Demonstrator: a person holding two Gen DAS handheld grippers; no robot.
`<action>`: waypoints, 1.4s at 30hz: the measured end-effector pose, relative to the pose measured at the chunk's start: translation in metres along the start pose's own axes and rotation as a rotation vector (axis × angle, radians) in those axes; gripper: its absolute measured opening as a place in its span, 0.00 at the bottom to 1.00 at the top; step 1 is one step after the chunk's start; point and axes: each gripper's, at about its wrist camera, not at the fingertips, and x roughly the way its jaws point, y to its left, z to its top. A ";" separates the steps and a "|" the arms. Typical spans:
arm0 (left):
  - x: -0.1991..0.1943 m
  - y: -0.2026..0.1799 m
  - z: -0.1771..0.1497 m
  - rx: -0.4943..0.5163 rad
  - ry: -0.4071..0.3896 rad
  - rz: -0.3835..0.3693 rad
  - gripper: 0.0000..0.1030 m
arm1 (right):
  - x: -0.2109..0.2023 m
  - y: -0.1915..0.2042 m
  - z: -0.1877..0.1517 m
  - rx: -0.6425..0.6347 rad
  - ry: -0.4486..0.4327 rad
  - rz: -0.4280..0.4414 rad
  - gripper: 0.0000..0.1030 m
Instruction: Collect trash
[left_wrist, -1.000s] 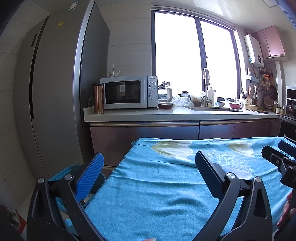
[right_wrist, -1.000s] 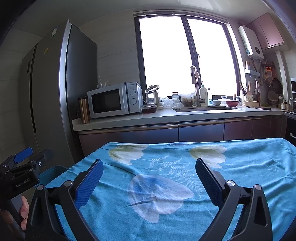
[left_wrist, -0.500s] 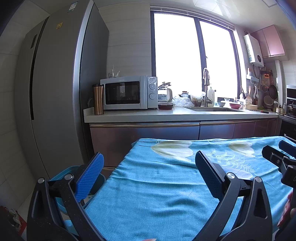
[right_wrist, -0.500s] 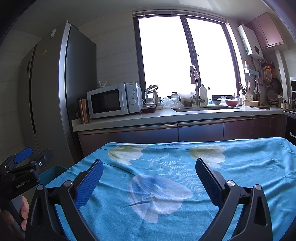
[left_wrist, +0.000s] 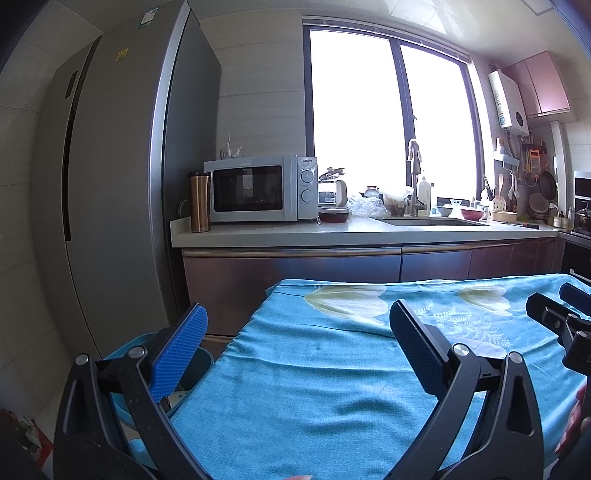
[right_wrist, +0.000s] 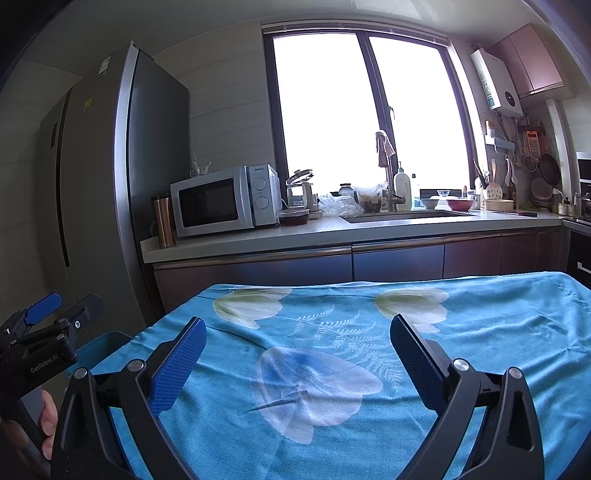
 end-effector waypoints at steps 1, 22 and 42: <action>0.000 0.000 0.000 0.000 0.001 0.000 0.95 | 0.000 0.000 0.000 0.001 0.000 -0.002 0.94; 0.001 -0.003 -0.001 0.003 -0.001 -0.002 0.95 | 0.000 -0.002 0.000 0.008 -0.001 -0.006 0.94; 0.017 -0.016 -0.004 0.042 0.075 -0.082 0.95 | 0.002 -0.008 0.000 0.018 0.011 -0.009 0.94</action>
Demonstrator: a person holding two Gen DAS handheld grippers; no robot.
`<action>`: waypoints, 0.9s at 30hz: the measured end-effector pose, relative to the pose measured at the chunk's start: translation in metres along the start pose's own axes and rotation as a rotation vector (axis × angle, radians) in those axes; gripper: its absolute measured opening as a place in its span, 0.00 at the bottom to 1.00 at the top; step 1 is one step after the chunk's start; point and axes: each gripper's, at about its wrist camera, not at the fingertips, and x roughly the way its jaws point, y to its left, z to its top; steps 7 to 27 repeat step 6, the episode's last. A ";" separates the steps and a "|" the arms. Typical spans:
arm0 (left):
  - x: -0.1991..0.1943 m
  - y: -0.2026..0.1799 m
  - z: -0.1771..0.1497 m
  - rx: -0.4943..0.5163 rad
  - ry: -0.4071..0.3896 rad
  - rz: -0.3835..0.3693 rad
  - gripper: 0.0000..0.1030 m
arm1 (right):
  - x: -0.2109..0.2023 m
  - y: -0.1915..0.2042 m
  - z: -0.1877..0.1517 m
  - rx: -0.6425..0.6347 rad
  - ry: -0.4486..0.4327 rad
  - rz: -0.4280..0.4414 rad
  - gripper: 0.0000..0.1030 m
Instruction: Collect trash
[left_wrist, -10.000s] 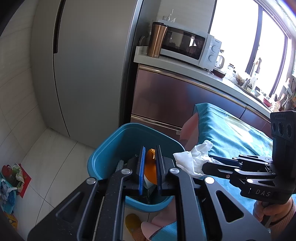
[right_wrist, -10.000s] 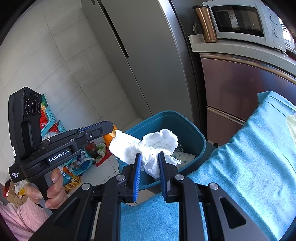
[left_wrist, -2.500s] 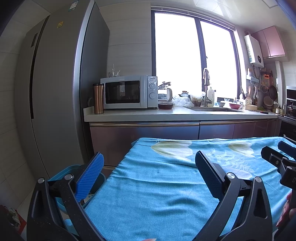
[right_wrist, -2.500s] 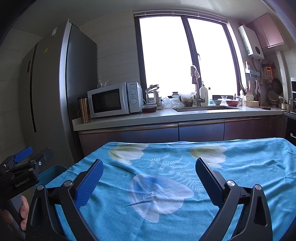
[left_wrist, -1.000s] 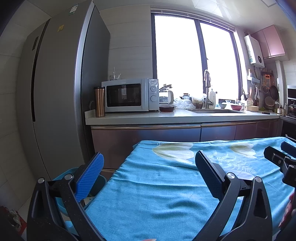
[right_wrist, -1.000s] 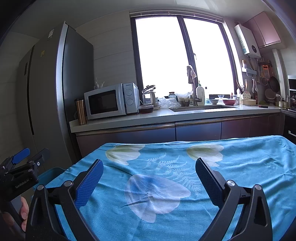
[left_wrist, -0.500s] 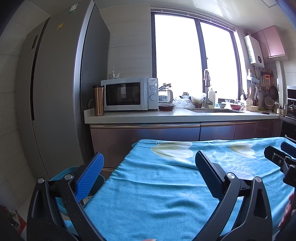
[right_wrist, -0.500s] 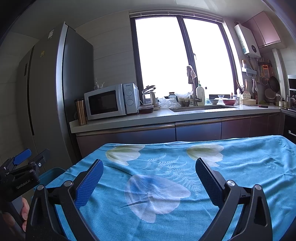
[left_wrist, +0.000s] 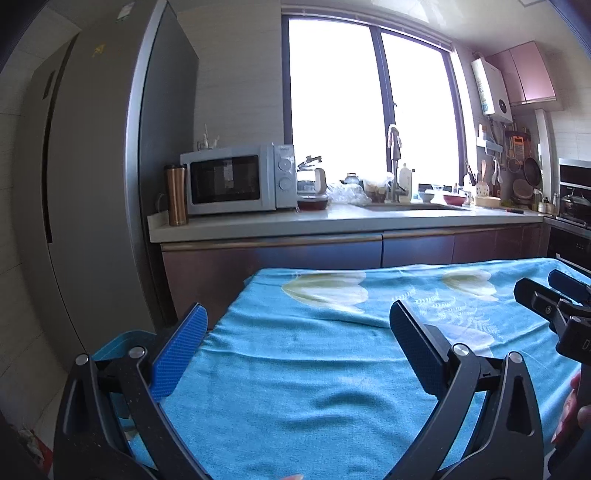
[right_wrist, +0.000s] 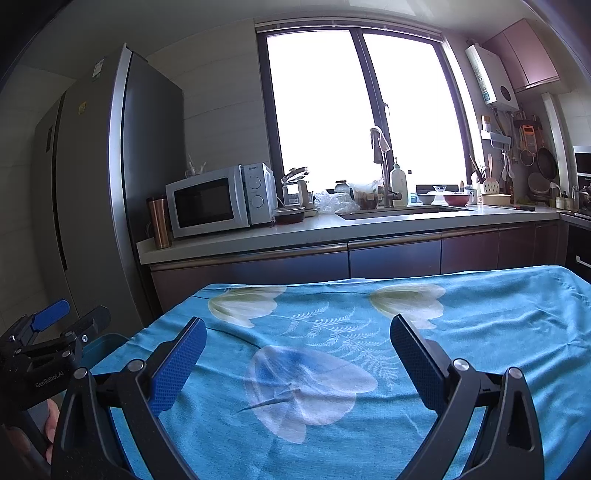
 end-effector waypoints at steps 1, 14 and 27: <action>0.007 -0.001 0.000 0.000 0.029 -0.009 0.95 | 0.000 -0.002 0.000 0.001 0.003 -0.001 0.94; 0.074 -0.007 -0.002 0.008 0.281 -0.089 0.95 | 0.009 -0.020 0.003 0.004 0.058 -0.032 0.94; 0.074 -0.007 -0.002 0.008 0.281 -0.089 0.95 | 0.009 -0.020 0.003 0.004 0.058 -0.032 0.94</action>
